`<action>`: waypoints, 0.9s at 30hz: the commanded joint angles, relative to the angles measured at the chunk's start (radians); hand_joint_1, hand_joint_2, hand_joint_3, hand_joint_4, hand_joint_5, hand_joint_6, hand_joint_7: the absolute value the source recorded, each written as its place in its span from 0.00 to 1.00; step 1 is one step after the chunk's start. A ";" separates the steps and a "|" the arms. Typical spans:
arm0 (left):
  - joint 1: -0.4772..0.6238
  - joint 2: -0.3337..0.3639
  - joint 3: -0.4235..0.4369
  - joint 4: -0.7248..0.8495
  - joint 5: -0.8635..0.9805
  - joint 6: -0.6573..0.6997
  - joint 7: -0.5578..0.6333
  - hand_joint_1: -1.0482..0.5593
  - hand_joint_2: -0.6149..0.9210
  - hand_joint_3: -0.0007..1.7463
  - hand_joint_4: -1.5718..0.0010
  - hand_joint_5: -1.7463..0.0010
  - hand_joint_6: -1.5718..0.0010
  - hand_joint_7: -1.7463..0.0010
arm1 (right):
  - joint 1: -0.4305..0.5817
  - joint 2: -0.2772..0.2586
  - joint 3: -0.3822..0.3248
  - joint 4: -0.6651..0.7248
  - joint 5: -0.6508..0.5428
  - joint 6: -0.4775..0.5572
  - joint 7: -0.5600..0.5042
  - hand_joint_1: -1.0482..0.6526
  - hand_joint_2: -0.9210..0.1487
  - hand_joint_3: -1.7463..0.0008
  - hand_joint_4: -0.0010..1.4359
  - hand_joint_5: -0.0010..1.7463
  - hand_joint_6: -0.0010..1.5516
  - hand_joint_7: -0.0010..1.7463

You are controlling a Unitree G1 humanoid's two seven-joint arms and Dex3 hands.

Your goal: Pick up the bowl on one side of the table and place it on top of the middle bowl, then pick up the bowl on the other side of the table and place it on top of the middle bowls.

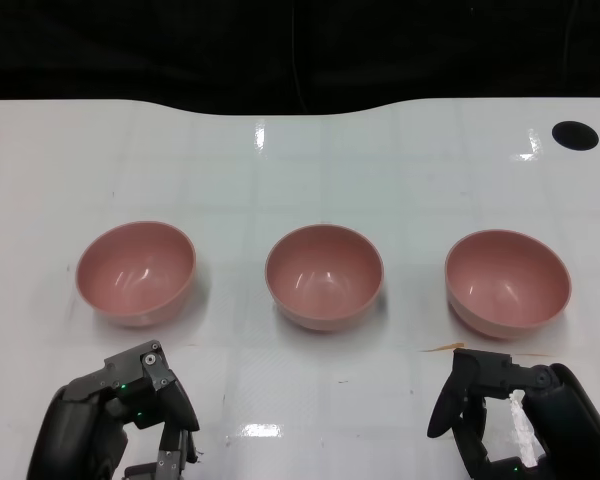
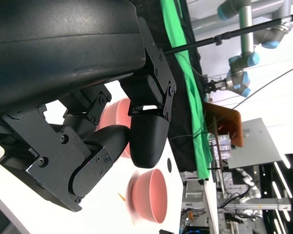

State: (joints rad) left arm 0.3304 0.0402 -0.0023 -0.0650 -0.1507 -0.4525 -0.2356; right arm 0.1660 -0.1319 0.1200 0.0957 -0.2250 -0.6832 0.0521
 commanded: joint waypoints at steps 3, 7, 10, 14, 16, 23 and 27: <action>0.005 0.011 0.009 -0.013 -0.012 0.006 -0.005 0.57 0.60 0.85 0.42 0.05 0.45 0.16 | 0.003 -0.015 -0.006 -0.008 0.002 0.004 -0.001 0.60 0.69 0.06 0.63 1.00 0.55 0.75; 0.002 0.011 0.009 -0.007 -0.016 0.000 -0.009 0.57 0.60 0.85 0.42 0.06 0.45 0.16 | 0.000 -0.015 -0.007 -0.001 0.006 -0.005 -0.001 0.61 0.69 0.07 0.63 1.00 0.55 0.75; 0.002 0.011 0.010 -0.009 -0.013 0.002 -0.006 0.57 0.60 0.85 0.42 0.06 0.45 0.16 | 0.000 -0.017 -0.008 -0.003 0.003 -0.001 -0.001 0.61 0.69 0.07 0.62 1.00 0.55 0.75; 0.004 0.010 0.007 -0.015 -0.012 0.012 -0.003 0.57 0.60 0.84 0.42 0.06 0.44 0.16 | 0.000 -0.019 -0.011 -0.007 -0.002 0.008 -0.003 0.61 0.68 0.07 0.62 1.00 0.55 0.75; 0.003 0.010 0.006 -0.014 -0.011 0.011 -0.004 0.57 0.60 0.84 0.42 0.06 0.45 0.16 | 0.000 -0.020 -0.013 -0.009 -0.003 0.015 -0.004 0.61 0.68 0.08 0.62 1.00 0.55 0.75; -0.003 0.008 0.007 -0.009 -0.007 0.006 -0.002 0.57 0.60 0.86 0.42 0.05 0.45 0.16 | 0.001 -0.015 -0.016 -0.017 0.006 0.039 -0.006 0.60 0.64 0.11 0.61 1.00 0.54 0.73; -0.007 0.009 0.008 0.007 0.011 -0.034 -0.001 0.58 0.60 0.87 0.43 0.05 0.45 0.15 | 0.004 -0.008 -0.016 -0.027 0.020 0.052 -0.007 0.60 0.50 0.28 0.53 0.90 0.50 0.64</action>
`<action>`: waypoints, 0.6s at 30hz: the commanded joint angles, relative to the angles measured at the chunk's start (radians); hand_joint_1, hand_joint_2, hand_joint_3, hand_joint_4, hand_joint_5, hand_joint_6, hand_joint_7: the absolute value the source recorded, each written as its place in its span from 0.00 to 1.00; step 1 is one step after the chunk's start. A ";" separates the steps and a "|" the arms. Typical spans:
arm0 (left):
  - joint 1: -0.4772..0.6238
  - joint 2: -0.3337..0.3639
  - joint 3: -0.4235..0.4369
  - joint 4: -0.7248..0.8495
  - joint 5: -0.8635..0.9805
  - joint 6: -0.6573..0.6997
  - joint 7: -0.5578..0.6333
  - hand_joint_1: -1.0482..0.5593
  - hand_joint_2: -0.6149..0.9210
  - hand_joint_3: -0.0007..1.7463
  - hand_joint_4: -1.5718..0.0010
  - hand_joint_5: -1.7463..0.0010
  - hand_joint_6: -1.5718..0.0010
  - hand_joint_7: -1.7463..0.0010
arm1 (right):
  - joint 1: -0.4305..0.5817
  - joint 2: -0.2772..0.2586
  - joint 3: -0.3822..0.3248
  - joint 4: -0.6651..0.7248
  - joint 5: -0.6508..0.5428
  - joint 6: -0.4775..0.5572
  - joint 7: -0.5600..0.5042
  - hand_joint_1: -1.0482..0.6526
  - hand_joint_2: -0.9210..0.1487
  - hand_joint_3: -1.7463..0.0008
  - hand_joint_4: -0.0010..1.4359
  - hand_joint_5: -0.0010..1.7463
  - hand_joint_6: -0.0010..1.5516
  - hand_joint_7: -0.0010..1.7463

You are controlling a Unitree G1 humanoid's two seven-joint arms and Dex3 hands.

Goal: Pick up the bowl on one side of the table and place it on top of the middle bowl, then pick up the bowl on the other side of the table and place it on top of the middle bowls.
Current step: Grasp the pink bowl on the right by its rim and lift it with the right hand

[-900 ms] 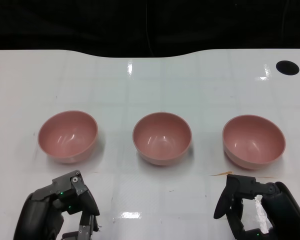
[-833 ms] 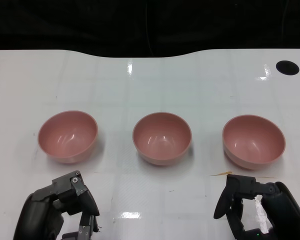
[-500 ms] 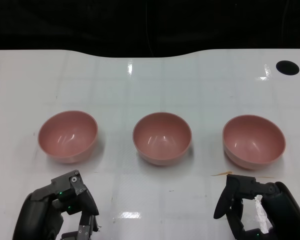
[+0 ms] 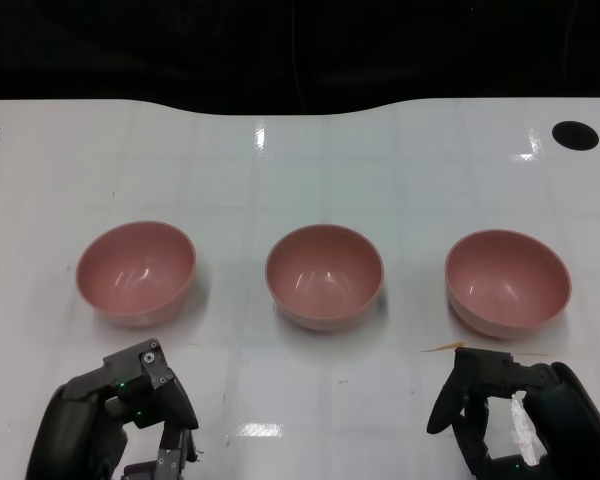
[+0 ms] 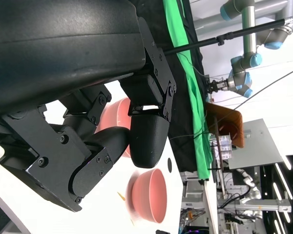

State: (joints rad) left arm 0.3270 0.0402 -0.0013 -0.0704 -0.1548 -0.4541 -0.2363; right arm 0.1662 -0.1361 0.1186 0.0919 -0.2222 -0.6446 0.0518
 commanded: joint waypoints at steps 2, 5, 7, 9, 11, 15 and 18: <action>-0.007 0.009 0.010 0.026 0.032 -0.063 0.006 0.58 0.60 0.88 0.43 0.05 0.45 0.14 | 0.005 0.002 -0.018 -0.038 -0.001 0.024 -0.022 0.59 0.49 0.32 0.48 0.82 0.46 0.59; -0.007 0.010 0.013 0.030 0.040 -0.061 0.011 0.58 0.60 0.88 0.43 0.05 0.45 0.14 | -0.001 0.001 -0.031 -0.046 -0.091 0.013 -0.085 0.58 0.52 0.34 0.45 0.76 0.43 0.54; -0.007 0.009 0.013 0.031 0.040 -0.056 0.012 0.57 0.59 0.88 0.43 0.05 0.45 0.14 | -0.007 -0.005 -0.036 -0.047 -0.143 0.007 -0.121 0.56 0.54 0.35 0.44 0.75 0.41 0.52; -0.007 0.008 0.013 0.032 0.040 -0.056 0.012 0.57 0.60 0.88 0.43 0.05 0.45 0.14 | -0.009 -0.007 -0.036 -0.046 -0.160 0.007 -0.135 0.56 0.54 0.36 0.44 0.75 0.41 0.51; -0.006 0.005 0.010 0.026 0.034 -0.047 0.010 0.57 0.60 0.88 0.42 0.04 0.45 0.14 | -0.010 -0.021 -0.050 -0.076 -0.224 0.046 -0.157 0.52 0.49 0.45 0.39 0.74 0.39 0.48; -0.005 0.003 0.007 0.020 0.026 -0.032 0.008 0.57 0.61 0.87 0.43 0.04 0.45 0.14 | -0.021 -0.040 -0.061 -0.103 -0.320 0.080 -0.207 0.48 0.30 0.71 0.33 0.65 0.36 0.38; -0.010 0.004 0.010 0.024 0.025 -0.033 0.007 0.58 0.62 0.86 0.42 0.05 0.45 0.14 | -0.031 -0.054 -0.060 -0.117 -0.371 0.106 -0.237 0.46 0.19 0.84 0.30 0.58 0.33 0.32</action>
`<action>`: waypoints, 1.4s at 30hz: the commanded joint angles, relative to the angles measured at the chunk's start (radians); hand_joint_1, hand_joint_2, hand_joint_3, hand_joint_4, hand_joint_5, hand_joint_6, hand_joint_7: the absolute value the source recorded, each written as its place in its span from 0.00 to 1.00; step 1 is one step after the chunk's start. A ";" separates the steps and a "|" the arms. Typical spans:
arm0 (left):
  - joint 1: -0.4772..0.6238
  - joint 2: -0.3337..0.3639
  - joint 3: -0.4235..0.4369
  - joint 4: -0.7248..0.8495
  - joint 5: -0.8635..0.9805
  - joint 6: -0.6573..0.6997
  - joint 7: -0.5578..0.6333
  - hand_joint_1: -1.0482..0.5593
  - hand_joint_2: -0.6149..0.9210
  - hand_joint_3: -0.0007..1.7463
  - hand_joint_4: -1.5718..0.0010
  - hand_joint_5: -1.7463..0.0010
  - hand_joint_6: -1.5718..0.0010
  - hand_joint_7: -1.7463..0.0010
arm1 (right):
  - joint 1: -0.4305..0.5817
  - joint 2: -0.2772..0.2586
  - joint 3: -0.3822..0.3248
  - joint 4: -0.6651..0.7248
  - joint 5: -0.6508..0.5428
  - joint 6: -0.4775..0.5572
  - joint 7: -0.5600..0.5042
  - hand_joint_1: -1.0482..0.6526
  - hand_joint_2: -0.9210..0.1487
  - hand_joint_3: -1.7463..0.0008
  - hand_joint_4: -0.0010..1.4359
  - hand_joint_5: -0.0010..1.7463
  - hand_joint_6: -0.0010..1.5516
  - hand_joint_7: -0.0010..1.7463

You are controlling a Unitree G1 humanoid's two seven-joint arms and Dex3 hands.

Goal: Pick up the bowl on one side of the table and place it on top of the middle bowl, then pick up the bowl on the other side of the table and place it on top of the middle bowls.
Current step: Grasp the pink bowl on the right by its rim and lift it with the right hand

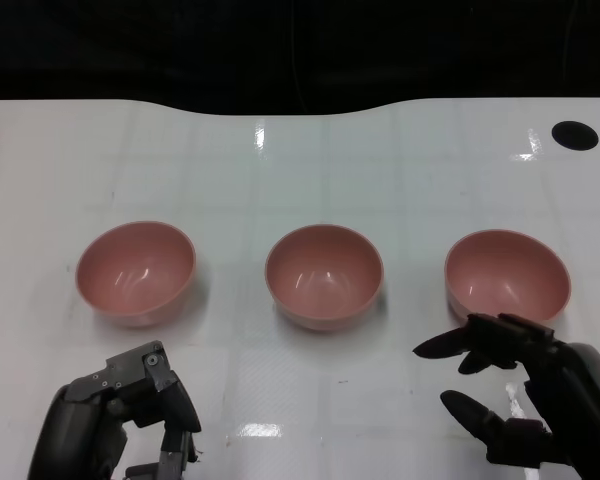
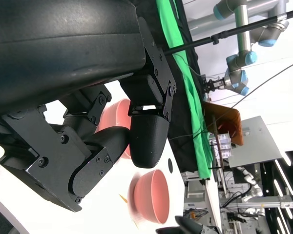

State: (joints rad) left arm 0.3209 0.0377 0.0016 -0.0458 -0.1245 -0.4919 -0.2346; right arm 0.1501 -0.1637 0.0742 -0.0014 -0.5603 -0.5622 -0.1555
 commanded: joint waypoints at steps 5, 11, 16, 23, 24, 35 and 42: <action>-0.010 0.008 0.007 -0.003 -0.009 0.012 0.004 0.58 0.62 0.88 0.42 0.04 0.45 0.14 | -0.034 -0.040 -0.019 -0.068 -0.131 0.122 -0.061 0.39 0.07 0.97 0.28 0.44 0.31 0.19; -0.013 0.008 0.003 0.003 0.002 -0.003 0.002 0.58 0.60 0.88 0.42 0.03 0.46 0.13 | -0.039 -0.061 -0.007 -0.137 -0.189 0.253 -0.027 0.35 0.05 1.00 0.23 0.37 0.28 0.11; -0.008 0.005 0.004 0.006 0.005 -0.025 0.005 0.59 0.61 0.88 0.43 0.04 0.45 0.14 | -0.054 -0.080 0.020 -0.179 -0.265 0.371 0.024 0.32 0.05 1.00 0.18 0.34 0.25 0.07; 0.001 0.009 -0.004 -0.021 -0.026 0.032 -0.004 0.57 0.60 0.87 0.43 0.03 0.46 0.14 | -0.102 -0.113 0.081 -0.191 -0.400 0.517 0.101 0.29 0.04 1.00 0.10 0.31 0.19 0.03; 0.002 0.008 -0.005 -0.024 -0.025 0.036 -0.003 0.57 0.59 0.87 0.44 0.03 0.46 0.14 | -0.114 -0.115 0.090 -0.180 -0.417 0.533 0.104 0.29 0.05 1.00 0.09 0.31 0.19 0.03; 0.004 0.002 -0.007 -0.033 -0.025 0.045 0.000 0.58 0.61 0.85 0.45 0.04 0.47 0.14 | -0.237 -0.124 0.174 -0.013 -0.477 0.658 0.092 0.28 0.06 1.00 0.08 0.33 0.19 0.02; 0.013 0.003 -0.008 -0.043 -0.022 0.046 0.002 0.57 0.63 0.82 0.45 0.04 0.48 0.14 | -0.305 -0.127 0.232 0.118 -0.493 0.709 0.055 0.28 0.05 1.00 0.10 0.33 0.21 0.02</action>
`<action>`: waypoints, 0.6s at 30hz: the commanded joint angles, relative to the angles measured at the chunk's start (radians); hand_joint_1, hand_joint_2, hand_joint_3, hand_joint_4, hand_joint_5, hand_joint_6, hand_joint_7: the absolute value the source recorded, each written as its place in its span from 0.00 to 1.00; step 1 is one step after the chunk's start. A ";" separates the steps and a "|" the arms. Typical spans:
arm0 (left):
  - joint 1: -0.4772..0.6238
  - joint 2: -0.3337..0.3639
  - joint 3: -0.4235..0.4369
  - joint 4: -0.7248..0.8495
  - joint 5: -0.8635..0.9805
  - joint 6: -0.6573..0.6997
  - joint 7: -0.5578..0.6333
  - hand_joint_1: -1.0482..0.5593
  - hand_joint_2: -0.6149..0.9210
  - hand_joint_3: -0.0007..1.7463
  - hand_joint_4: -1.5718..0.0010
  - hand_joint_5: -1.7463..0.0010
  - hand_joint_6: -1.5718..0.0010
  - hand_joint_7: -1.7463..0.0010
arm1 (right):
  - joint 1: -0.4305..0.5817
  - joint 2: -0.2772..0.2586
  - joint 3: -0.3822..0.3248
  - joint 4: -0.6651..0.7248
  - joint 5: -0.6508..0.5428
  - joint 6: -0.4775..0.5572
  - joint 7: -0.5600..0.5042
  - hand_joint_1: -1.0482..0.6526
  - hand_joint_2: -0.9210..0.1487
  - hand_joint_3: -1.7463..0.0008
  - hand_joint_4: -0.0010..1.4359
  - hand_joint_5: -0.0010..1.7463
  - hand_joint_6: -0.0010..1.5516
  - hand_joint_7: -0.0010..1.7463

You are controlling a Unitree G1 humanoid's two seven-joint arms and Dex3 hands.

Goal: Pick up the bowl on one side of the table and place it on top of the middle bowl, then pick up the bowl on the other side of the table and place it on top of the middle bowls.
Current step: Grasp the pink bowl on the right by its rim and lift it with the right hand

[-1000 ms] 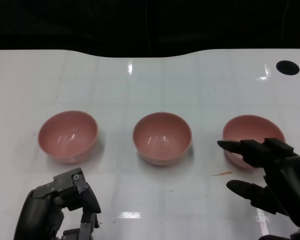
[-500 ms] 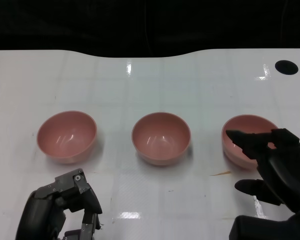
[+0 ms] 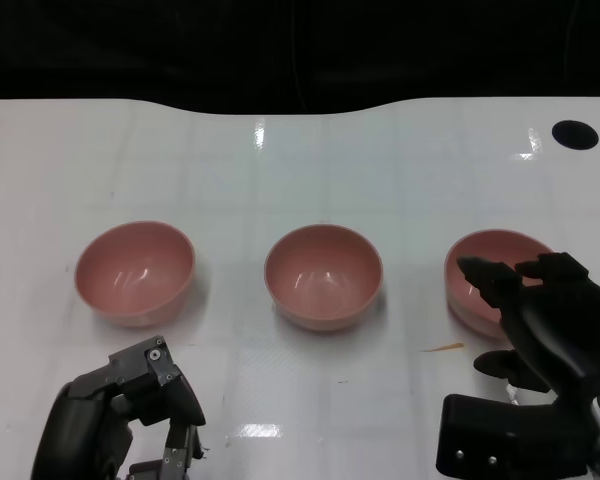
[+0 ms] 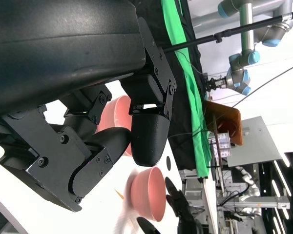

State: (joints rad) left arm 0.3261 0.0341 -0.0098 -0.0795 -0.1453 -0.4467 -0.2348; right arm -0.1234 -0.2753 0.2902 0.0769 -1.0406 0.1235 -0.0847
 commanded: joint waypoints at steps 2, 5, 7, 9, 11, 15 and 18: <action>0.008 0.007 0.004 -0.009 -0.002 0.000 0.001 0.57 0.63 0.82 0.45 0.04 0.48 0.14 | -0.043 -0.017 0.028 0.057 -0.013 0.036 -0.015 0.28 0.04 0.99 0.10 0.32 0.22 0.02; 0.011 0.006 0.003 -0.014 -0.003 0.002 0.002 0.57 0.63 0.82 0.45 0.04 0.48 0.14 | -0.067 -0.018 0.049 0.108 -0.010 0.051 -0.015 0.27 0.03 1.00 0.12 0.30 0.23 0.02; 0.013 0.006 0.002 -0.018 -0.001 0.007 0.003 0.57 0.63 0.82 0.45 0.04 0.48 0.14 | -0.097 -0.016 0.067 0.176 -0.008 0.054 -0.026 0.28 0.02 1.00 0.16 0.28 0.24 0.02; 0.015 0.006 0.001 -0.023 -0.004 0.014 0.003 0.57 0.63 0.81 0.45 0.04 0.48 0.14 | -0.122 -0.014 0.081 0.228 0.000 0.054 -0.039 0.28 0.02 1.00 0.20 0.23 0.26 0.01; 0.017 0.006 0.000 -0.031 -0.005 0.025 0.005 0.56 0.63 0.82 0.45 0.04 0.48 0.14 | -0.146 -0.012 0.090 0.267 0.010 0.054 -0.049 0.29 0.01 1.00 0.24 0.20 0.27 0.01; 0.019 0.004 0.001 -0.040 -0.001 0.035 0.009 0.56 0.62 0.83 0.45 0.04 0.47 0.14 | -0.199 -0.009 0.112 0.348 0.037 0.052 -0.045 0.34 0.00 0.99 0.46 0.31 0.39 0.03; 0.024 0.003 0.001 -0.048 0.005 0.040 0.014 0.56 0.62 0.83 0.45 0.04 0.47 0.14 | -0.226 -0.011 0.122 0.387 0.071 0.039 -0.032 0.41 0.03 1.00 0.55 0.71 0.55 0.03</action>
State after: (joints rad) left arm 0.3433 0.0330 -0.0142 -0.1147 -0.1449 -0.4163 -0.2330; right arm -0.3307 -0.2770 0.4076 0.4459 -0.9863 0.1662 -0.1249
